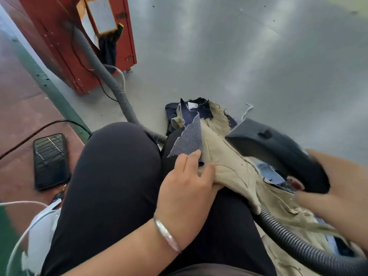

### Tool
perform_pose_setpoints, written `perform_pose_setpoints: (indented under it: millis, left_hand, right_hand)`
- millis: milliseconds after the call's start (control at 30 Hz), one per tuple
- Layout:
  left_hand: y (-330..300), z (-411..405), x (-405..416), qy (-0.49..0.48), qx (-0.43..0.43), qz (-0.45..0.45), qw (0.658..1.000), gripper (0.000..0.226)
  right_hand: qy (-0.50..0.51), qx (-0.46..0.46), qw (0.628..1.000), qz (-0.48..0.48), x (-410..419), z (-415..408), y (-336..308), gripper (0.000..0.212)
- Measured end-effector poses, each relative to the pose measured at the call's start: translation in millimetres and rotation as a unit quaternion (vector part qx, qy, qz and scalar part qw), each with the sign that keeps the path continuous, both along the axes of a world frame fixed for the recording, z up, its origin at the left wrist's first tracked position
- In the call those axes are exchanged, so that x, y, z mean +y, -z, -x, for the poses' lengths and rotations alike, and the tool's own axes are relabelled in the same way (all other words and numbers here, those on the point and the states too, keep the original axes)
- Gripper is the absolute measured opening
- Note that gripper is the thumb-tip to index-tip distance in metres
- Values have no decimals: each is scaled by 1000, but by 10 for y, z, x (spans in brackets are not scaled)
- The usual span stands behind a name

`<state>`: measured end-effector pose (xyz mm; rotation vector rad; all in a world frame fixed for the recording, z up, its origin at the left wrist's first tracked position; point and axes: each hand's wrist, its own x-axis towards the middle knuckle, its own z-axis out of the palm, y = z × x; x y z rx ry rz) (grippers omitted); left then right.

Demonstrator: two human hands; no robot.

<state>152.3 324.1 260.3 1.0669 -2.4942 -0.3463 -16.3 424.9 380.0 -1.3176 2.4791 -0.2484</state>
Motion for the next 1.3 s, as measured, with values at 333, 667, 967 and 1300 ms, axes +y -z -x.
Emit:
perform_pose_setpoints:
  millis: [333, 667, 967, 1300]
  left_hand:
    - [125, -198, 52, 24, 29, 30, 999, 10]
    - [61, -173, -11, 24, -19, 21, 999, 18]
    - [59, -188, 22, 65, -49, 39, 996, 4]
    - [16, -194, -29, 14, 57, -56, 997, 9]
  right_hand:
    - [-60, 57, 985, -149, -135, -154, 261, 22]
    - [-67, -8, 995, -80, -676, 46, 232, 19]
    - [114, -99, 987, 56, -594, 586, 195, 15]
    - [-54, 15, 996, -71, -95, 44, 223, 26]
